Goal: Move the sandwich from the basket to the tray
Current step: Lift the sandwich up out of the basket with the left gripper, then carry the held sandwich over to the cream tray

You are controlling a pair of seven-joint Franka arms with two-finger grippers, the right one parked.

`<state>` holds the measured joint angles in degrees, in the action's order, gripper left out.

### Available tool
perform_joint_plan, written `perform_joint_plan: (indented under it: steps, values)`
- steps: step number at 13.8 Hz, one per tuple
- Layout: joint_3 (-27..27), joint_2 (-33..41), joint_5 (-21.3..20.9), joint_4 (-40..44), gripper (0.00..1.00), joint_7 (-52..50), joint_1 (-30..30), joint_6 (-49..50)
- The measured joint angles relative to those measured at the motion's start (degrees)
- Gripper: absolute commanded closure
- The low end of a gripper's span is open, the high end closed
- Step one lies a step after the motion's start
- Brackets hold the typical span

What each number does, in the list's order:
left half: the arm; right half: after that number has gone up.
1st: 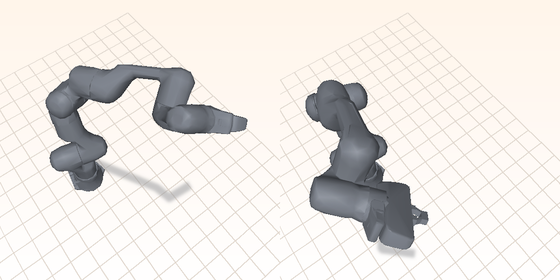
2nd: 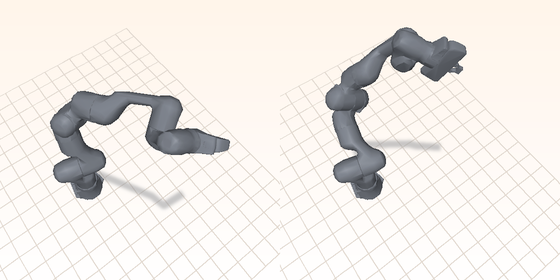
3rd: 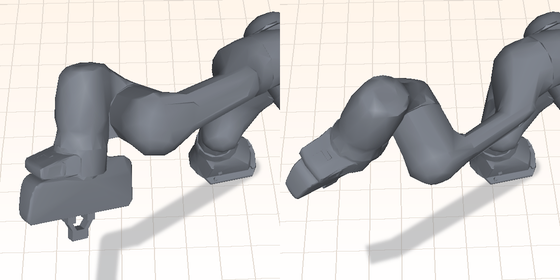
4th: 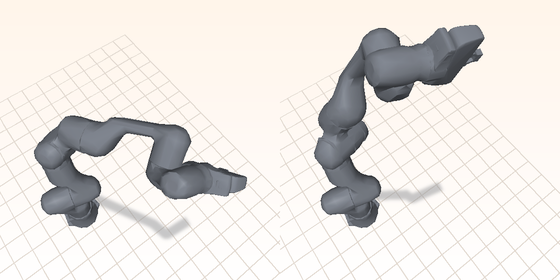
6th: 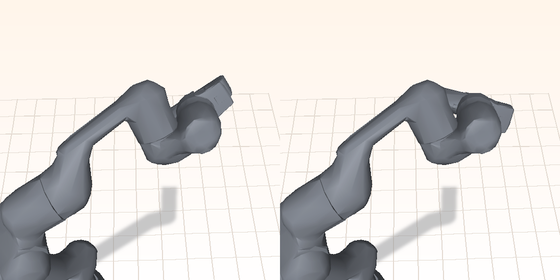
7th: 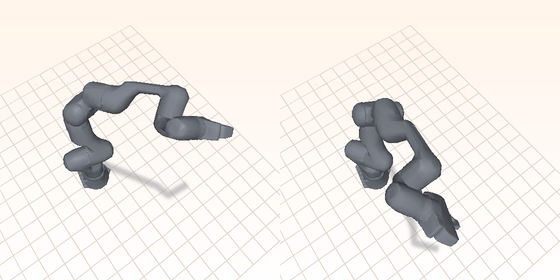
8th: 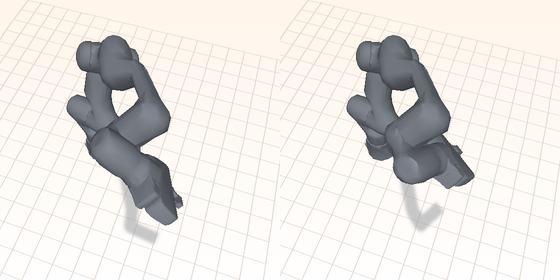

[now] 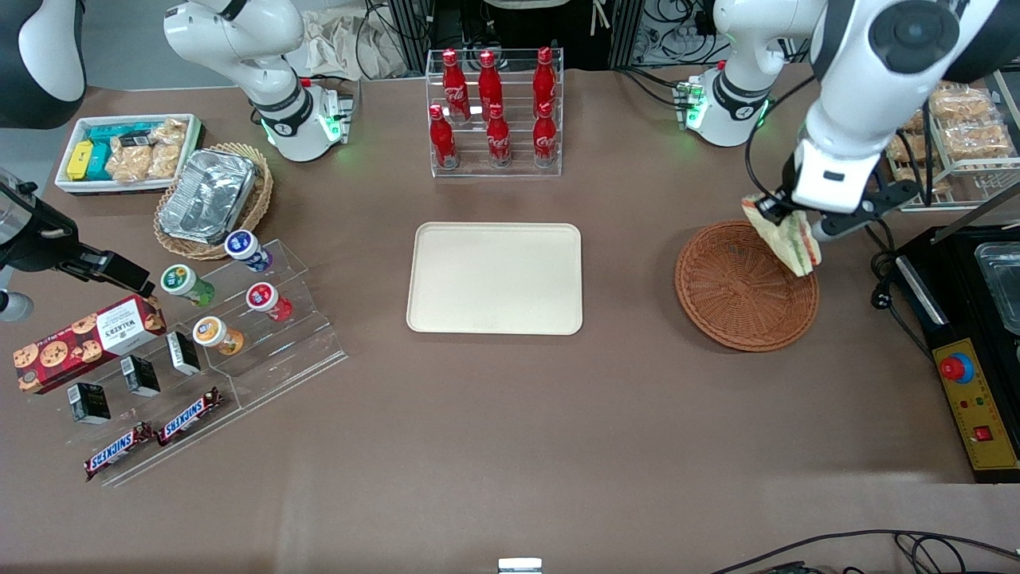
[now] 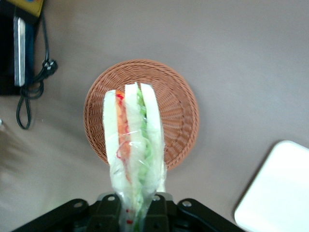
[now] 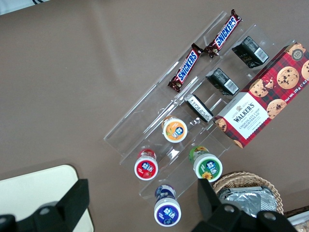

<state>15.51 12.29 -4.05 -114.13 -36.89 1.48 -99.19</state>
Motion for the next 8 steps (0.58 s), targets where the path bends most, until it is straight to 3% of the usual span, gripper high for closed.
perform_joint_plan:
  steps: [4, 8]
  values:
    - [5.5, -0.32, 1.78, 3.19, 0.86, 4.43, 0.09, 1.54]
    - [13.15, -3.86, 2.77, 4.07, 0.86, 2.21, 0.48, 1.22]
